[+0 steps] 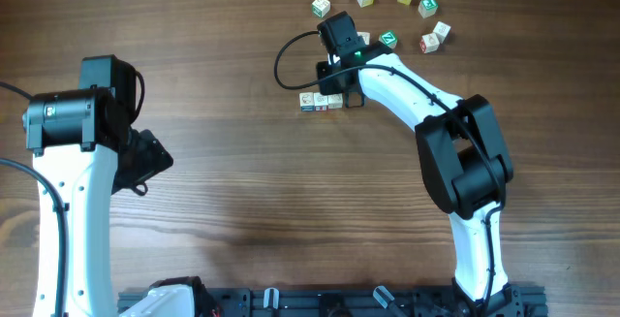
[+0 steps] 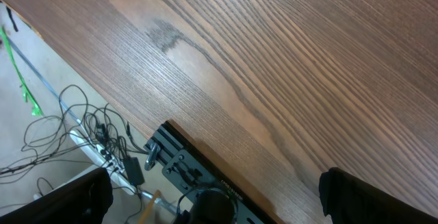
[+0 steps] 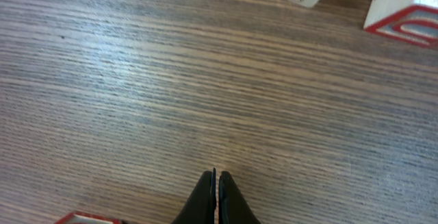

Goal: Form a horizontal line

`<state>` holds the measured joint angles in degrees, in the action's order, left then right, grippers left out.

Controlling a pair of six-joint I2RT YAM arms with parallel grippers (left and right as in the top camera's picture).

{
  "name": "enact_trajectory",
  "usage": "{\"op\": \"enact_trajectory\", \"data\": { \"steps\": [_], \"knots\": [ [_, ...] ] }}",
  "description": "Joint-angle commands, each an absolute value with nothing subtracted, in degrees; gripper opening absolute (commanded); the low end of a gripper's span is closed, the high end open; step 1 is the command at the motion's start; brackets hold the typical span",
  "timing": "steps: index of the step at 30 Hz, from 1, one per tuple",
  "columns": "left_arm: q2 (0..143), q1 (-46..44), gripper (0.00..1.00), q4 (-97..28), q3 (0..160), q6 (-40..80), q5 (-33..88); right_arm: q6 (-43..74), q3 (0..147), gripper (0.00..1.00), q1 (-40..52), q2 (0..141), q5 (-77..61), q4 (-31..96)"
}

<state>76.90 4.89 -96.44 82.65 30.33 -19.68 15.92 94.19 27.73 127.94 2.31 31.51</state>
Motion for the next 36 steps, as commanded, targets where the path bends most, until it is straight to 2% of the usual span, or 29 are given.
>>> {"op": "enact_trajectory", "data": {
  "steps": [1,36],
  "knots": [
    [76.0,5.1,1.00,-96.5,82.4,30.5,-20.4,15.6,94.4,0.05,27.9,128.0,1.1,32.0],
    [76.0,5.1,1.00,-96.5,82.4,30.5,-20.4,16.8,94.4,0.05,27.9,128.0,-0.2,33.4]
  ]
}}
